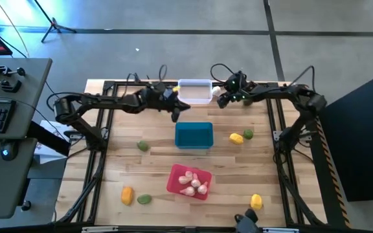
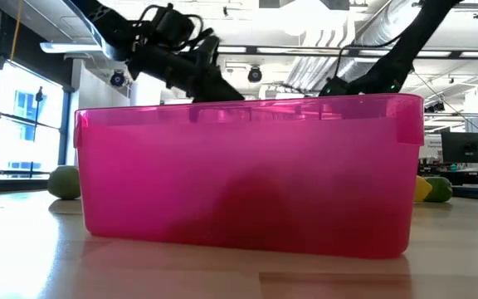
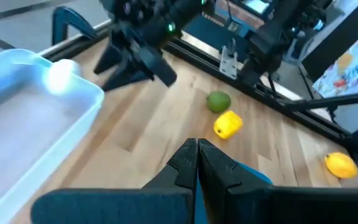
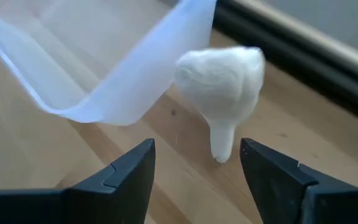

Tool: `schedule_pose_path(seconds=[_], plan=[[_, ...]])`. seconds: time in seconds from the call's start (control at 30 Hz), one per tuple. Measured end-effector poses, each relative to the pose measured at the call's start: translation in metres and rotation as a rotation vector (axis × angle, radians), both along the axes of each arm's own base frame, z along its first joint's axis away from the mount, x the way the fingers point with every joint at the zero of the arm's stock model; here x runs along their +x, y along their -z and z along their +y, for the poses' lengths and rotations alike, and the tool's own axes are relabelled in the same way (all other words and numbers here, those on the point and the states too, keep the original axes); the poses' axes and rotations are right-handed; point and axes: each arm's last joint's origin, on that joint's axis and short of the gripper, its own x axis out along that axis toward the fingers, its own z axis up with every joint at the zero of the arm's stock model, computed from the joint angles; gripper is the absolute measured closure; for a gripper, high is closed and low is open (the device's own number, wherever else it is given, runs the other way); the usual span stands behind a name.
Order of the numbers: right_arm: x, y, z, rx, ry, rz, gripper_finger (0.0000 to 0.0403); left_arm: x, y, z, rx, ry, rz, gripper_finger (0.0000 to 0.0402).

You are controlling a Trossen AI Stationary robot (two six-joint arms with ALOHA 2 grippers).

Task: Sort produce into baskets
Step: Put the white garlic into the pink bin

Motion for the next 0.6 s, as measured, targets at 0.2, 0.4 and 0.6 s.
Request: schedule_pose_path(seconds=[0.2,0.4,0.6], plan=[[0.008,0.019,-0.012,0.075,0.008,0.084,0.0222,-0.019,0.003,0.018,-0.026,-0.037,0.001,0.0401],[0.011,0.018,-0.016,0.083,0.066,0.115,0.0321,-0.026,0.002,0.03,-0.019,-0.065,-0.004,0.0401],[0.013,0.01,-0.022,0.07,0.068,0.11,0.0388,-0.029,0.004,0.037,0.017,-0.08,0.01,0.0401]])
